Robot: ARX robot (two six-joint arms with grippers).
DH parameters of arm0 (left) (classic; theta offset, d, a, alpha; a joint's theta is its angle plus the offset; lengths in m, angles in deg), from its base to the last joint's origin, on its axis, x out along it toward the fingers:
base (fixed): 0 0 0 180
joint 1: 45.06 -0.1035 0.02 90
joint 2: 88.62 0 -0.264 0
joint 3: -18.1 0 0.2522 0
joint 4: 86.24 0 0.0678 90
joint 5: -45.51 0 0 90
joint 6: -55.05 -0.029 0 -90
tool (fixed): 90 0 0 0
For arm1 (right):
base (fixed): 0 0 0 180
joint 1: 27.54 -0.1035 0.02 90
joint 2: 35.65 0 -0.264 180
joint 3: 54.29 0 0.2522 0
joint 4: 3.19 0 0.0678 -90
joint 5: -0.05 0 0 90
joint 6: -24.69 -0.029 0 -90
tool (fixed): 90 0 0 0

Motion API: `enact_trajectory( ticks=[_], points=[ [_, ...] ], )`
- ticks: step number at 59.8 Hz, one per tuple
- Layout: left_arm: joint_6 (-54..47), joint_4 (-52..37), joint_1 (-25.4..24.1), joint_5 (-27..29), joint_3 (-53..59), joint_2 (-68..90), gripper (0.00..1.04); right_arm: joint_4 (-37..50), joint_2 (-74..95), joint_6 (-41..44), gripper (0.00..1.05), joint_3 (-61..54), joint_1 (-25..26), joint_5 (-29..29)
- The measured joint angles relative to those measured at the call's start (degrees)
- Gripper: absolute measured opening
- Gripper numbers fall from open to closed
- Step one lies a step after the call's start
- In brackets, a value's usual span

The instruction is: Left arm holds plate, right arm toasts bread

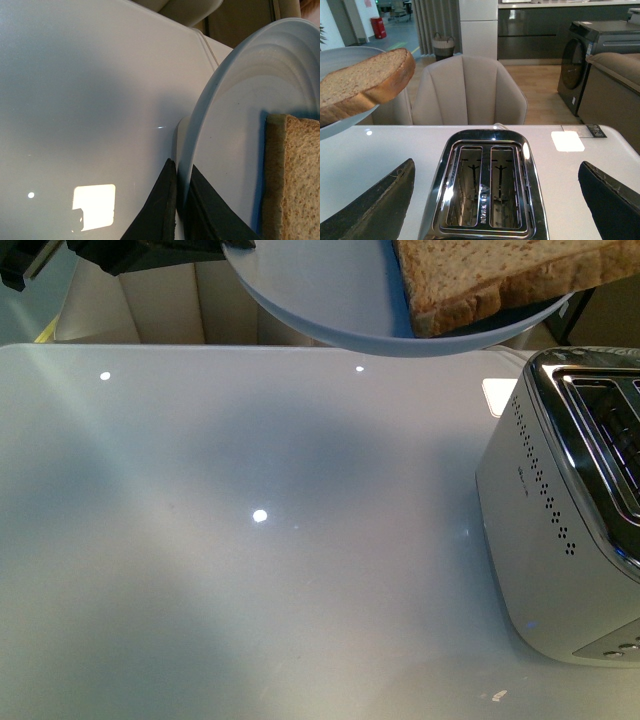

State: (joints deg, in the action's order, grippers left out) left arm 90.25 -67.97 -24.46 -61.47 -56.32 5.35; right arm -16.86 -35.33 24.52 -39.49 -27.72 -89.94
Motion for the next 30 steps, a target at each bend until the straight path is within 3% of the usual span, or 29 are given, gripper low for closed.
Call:
enact_trajectory(
  ticks=[30],
  points=[
    [0.0, 0.0, 0.15, 0.0, 0.5, -0.02, 0.03, 0.0, 0.0, 0.0, 0.96, 0.0, 0.0, 0.0]
  ],
)
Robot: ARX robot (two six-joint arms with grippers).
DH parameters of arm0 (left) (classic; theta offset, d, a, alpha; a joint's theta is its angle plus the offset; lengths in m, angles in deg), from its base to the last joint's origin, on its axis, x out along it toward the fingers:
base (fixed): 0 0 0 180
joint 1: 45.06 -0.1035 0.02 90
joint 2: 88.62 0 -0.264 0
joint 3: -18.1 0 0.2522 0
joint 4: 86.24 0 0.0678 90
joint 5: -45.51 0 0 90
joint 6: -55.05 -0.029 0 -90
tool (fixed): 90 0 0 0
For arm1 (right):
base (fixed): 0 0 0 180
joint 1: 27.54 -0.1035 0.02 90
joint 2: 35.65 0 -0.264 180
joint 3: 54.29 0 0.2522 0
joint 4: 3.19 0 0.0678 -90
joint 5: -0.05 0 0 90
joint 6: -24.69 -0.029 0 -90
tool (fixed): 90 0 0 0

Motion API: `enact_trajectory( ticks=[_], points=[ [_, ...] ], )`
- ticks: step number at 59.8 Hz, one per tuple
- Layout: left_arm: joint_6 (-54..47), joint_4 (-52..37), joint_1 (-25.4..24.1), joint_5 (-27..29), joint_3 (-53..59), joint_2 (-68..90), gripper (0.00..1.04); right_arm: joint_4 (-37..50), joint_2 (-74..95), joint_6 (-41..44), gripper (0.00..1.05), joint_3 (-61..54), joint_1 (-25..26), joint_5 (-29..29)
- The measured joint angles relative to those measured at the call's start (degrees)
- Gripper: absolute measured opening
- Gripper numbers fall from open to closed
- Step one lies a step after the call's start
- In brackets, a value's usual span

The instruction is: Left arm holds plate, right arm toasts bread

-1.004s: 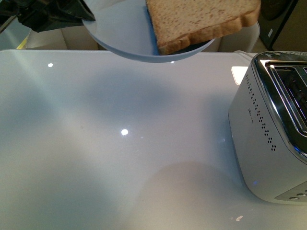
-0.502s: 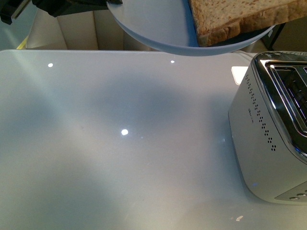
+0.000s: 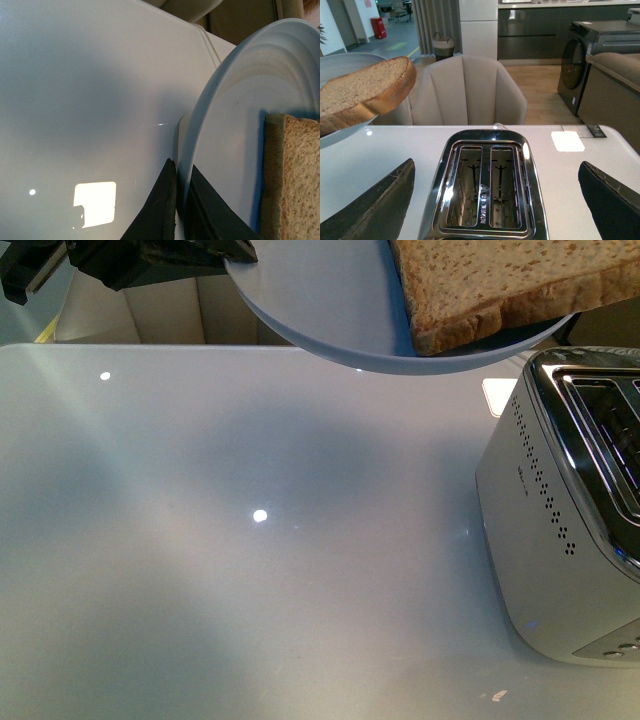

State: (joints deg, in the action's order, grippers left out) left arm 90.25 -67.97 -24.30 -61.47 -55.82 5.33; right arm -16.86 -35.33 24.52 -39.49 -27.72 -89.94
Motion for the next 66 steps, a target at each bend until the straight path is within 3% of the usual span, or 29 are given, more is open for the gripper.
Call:
enact_trajectory(
  ticks=[20, 27, 35, 54, 66],
  points=[
    [0.0, -0.02, 0.0, 0.0, 0.0, 0.0, 0.03, 0.0, 0.0, 0.0, 0.96, 0.0, 0.0, 0.0],
    [0.0, -0.02, 0.0, 0.02, 0.02, 0.0, 0.03, -12.39, 7.08, -5.88, 0.96, 4.33, -2.21, -3.1],
    [0.0, -0.04, 0.04, -0.02, 0.02, -0.02, 0.03, -13.88, 12.11, -9.51, 0.96, 5.6, -2.91, -2.03],
    [0.0, -0.04, 0.09, -0.15, 0.04, -0.04, 0.03, 3.23, 28.87, -18.69, 0.96, 11.82, 1.79, 6.34],
    [0.0, -0.04, 0.09, -0.17, 0.04, -0.04, 0.03, 18.51, 45.46, -30.14, 0.96, 16.5, -4.48, 10.1]
  ],
)
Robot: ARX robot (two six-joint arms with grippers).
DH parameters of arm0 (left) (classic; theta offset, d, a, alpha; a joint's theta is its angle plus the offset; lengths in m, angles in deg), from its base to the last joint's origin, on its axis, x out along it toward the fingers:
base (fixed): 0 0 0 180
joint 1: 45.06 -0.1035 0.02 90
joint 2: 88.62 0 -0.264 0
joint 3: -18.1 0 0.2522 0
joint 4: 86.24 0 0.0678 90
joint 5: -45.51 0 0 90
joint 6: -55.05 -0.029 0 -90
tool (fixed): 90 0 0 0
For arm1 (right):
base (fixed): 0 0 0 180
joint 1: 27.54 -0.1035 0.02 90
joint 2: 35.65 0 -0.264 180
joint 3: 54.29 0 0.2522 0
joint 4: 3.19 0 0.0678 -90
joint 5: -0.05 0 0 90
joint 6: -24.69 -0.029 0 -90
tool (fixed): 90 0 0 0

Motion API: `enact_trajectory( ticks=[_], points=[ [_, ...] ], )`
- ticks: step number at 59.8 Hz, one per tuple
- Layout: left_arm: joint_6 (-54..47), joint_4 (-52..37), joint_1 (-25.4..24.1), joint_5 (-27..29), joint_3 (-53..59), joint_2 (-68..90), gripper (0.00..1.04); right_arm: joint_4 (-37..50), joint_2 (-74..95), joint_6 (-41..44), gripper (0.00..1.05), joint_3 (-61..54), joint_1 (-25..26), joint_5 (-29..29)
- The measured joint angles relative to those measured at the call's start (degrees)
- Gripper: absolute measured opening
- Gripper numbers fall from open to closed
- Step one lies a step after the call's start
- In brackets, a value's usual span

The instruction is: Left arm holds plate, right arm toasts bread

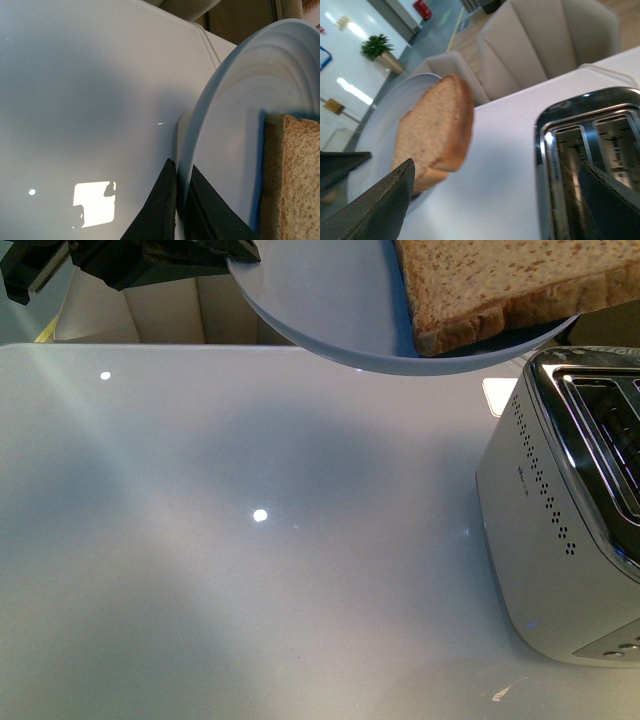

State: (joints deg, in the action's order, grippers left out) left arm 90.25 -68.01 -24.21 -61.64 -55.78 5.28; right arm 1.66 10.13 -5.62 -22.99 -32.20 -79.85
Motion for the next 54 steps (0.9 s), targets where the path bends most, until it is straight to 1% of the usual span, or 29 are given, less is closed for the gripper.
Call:
enact_trajectory(
  ticks=[3, 7, 14, 24, 38, 42, 44, 45, 47, 51, 54],
  points=[
    [0.0, 0.0, 0.0, 0.02, 0.0, 0.0, 0.03, 2.78, 2.91, -2.1, 0.96, 0.7, -1.27, 0.28],
    [0.0, 0.0, 0.0, 0.0, 0.0, 0.0, 0.03, 8.92, 9.99, -5.14, 0.96, 2.21, -4.02, 0.74],
    [0.0, 0.0, 0.0, 0.02, 0.0, 0.0, 0.03, 15.89, 19.85, -9.29, 0.96, 3.5, -6.01, 1.77],
    [0.0, 0.0, 0.0, 0.02, 0.0, 0.0, 0.03, 19.61, 24.61, -12.13, 0.96, 5.42, -6.88, 2.45],
    [0.0, 0.0, 0.0, 0.02, 0.0, 0.0, 0.03, 21.16, 27.32, -13.97, 0.96, 7.04, -8.26, 2.54],
    [0.0, 0.0, 0.0, 0.02, 0.0, -0.02, 0.03, 21.16, 27.54, -14.23, 0.88, 7.06, -8.44, 2.45],
    [0.0, 0.0, 0.0, 0.0, 0.0, -0.02, 0.03, 21.16, 27.58, -14.29, 0.79, 7.06, -8.46, 2.32],
    [0.0, 0.0, 0.0, 0.0, 0.0, 0.0, 0.03, 21.16, 27.58, -14.32, 0.77, 7.06, -8.46, 2.25],
    [0.0, 0.0, 0.0, 0.0, 0.0, 0.0, 0.03, 21.16, 27.58, -14.29, 0.7, 7.06, -8.46, 1.99],
    [0.0, 0.0, 0.0, 0.02, 0.0, 0.0, 0.03, 20.96, 27.39, -14.29, 0.53, 7.06, -8.39, 1.99],
    [0.0, 0.0, 0.0, 0.02, 0.0, 0.0, 0.03, 20.65, 26.93, -14.29, 0.44, 7.06, -8.26, 2.05]
  ],
)
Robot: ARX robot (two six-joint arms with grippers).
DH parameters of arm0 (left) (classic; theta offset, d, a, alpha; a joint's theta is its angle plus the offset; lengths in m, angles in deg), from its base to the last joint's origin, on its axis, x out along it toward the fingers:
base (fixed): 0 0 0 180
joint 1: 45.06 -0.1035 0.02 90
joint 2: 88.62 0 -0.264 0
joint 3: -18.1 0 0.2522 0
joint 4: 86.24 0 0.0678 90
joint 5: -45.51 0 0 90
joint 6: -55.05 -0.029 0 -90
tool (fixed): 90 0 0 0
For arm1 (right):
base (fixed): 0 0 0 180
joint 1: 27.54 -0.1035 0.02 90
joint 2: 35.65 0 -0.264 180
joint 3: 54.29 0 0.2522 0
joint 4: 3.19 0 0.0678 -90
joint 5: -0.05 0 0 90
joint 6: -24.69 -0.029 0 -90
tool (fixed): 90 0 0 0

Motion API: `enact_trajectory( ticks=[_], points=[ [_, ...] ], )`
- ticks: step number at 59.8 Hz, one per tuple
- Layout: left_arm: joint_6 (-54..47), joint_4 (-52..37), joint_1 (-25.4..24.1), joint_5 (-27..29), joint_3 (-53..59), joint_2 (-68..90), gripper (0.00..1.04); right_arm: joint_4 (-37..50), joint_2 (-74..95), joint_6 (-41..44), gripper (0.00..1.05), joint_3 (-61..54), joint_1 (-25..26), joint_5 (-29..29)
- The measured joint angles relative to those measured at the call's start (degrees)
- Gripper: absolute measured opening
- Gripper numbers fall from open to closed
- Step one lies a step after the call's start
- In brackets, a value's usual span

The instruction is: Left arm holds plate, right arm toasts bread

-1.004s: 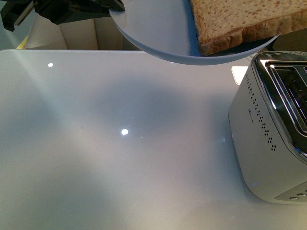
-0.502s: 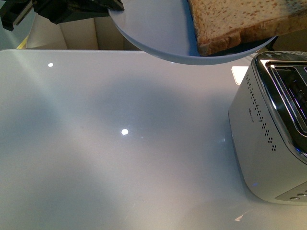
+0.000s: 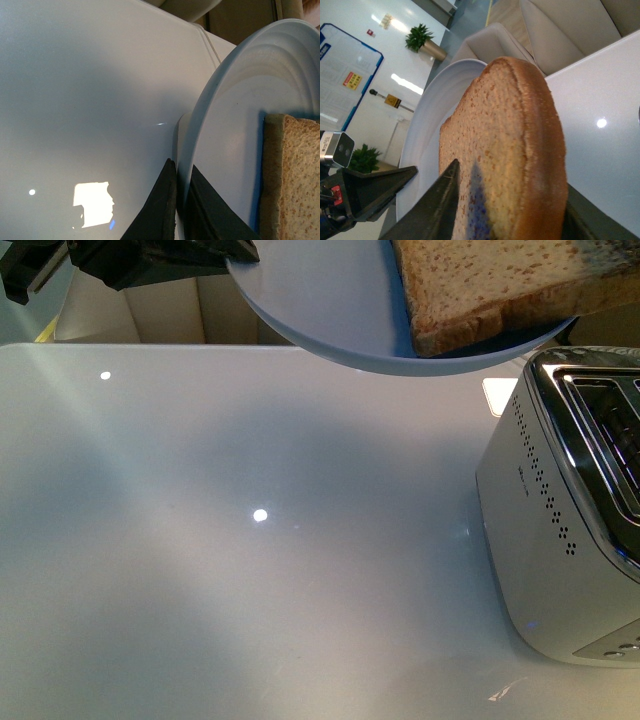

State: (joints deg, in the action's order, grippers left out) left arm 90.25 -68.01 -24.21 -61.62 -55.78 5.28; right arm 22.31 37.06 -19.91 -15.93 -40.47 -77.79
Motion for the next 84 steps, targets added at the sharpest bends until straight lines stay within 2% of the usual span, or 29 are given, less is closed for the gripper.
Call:
enact_trajectory(
  ticks=[7, 11, 16, 32, 43, 55, 61, 72, 84],
  points=[
    [0.02, 0.0, 0.0, -0.02, 0.0, -0.02, 0.03, -0.5, -1.62, 0.0, 0.26, 0.0, 0.55, 0.7],
    [0.02, 0.0, 0.0, -0.04, 0.0, -0.02, 0.03, -1.22, -3.56, 0.0, 0.12, 0.0, 0.96, 1.11],
    [0.02, 0.0, 0.0, -0.07, 0.0, -0.02, 0.03, -2.08, -5.75, 0.0, 0.04, 0.0, 1.38, 1.36],
    [0.02, 0.0, 0.0, -0.07, 0.0, -0.02, 0.03, -8.46, -14.08, 1.2, 0.04, 0.68, 2.45, -0.02],
    [0.02, 0.0, 0.0, -0.07, 0.0, -0.02, 0.03, -18.53, -24.11, 11.19, 0.04, 3.26, 4.5, -7.39],
    [0.02, 0.0, 0.0, -0.07, 0.0, -0.02, 0.03, -27.34, -32.96, 22.64, 0.04, 2.54, 8.92, -12.04],
    [0.02, 0.0, 0.0, -0.07, 0.0, -0.02, 0.03, -31.41, -36.13, 28.13, 0.04, 0.07, 9.18, -14.16],
    [0.02, 0.0, 0.0, -0.07, 0.0, -0.02, 0.03, -30.84, -36.52, 34.4, 0.04, -6.91, 7.37, -17.94],
    [0.02, 0.0, 0.0, -0.11, 0.0, -0.02, 0.03, -24.02, -30.6, 38.47, 0.04, -10.45, 6.03, -19.5]
  ],
)
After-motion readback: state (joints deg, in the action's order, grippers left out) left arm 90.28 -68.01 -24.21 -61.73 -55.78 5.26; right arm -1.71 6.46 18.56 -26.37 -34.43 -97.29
